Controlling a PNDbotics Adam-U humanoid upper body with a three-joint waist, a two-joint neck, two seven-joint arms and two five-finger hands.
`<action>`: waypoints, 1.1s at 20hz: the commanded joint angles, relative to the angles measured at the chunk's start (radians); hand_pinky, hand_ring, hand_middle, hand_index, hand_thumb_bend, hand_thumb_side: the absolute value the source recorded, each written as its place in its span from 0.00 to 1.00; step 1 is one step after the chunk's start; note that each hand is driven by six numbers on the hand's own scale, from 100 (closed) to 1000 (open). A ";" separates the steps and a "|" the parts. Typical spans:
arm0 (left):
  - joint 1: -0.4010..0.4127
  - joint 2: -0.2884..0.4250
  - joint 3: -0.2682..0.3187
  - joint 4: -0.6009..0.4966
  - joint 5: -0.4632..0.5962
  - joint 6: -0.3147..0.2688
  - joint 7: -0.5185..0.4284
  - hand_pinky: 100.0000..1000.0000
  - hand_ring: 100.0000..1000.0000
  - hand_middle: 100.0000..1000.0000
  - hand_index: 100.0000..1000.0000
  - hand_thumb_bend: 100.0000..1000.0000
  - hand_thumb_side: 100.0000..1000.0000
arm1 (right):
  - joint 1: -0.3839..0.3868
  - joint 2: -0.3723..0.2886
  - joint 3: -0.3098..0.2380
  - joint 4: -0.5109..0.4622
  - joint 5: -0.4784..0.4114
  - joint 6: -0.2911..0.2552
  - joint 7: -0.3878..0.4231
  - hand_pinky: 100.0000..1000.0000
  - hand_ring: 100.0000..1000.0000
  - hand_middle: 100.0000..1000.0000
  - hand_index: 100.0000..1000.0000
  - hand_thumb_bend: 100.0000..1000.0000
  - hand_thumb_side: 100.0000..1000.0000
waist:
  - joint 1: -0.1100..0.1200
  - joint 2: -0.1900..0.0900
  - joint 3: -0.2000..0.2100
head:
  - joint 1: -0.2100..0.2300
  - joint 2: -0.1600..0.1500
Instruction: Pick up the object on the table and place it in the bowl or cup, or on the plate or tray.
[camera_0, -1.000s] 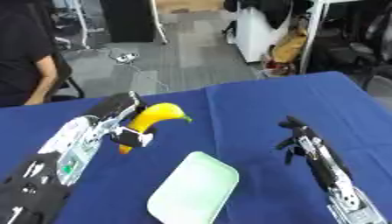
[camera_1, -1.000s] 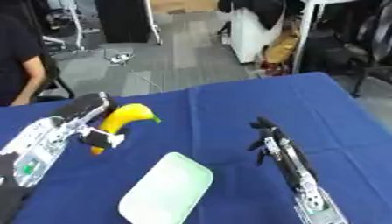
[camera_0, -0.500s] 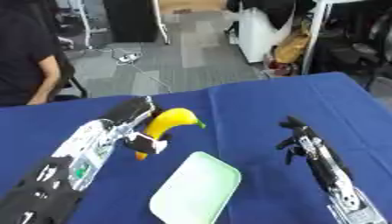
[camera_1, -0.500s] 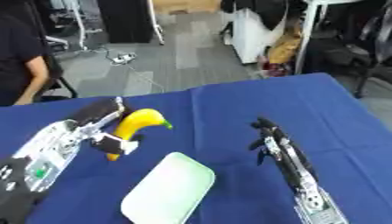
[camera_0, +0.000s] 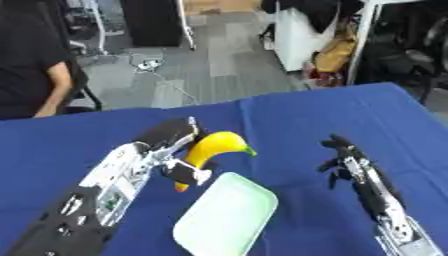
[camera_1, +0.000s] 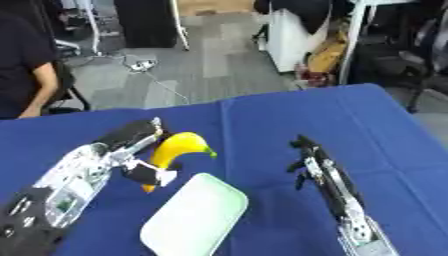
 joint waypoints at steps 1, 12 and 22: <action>-0.011 0.004 -0.002 -0.025 0.001 0.000 -0.006 0.00 0.00 0.00 0.12 0.00 0.16 | -0.009 -0.022 -0.008 -0.017 -0.003 0.000 -0.004 0.25 0.52 0.83 0.97 0.00 0.88 | -0.005 -0.020 0.004 | -0.014 -0.002; 0.000 -0.015 -0.020 -0.029 -0.001 -0.009 -0.020 0.00 0.00 0.00 0.12 0.00 0.16 | -0.004 -0.026 -0.011 -0.019 -0.005 0.001 -0.008 0.26 0.52 0.83 0.97 0.00 0.89 | -0.007 -0.020 0.011 | -0.014 -0.002; 0.005 -0.014 -0.033 -0.074 0.023 -0.002 -0.039 0.00 0.00 0.00 0.12 0.00 0.16 | 0.002 -0.031 -0.015 -0.018 -0.006 0.002 -0.013 0.26 0.52 0.83 0.97 0.00 0.89 | -0.009 -0.021 0.017 | -0.015 0.000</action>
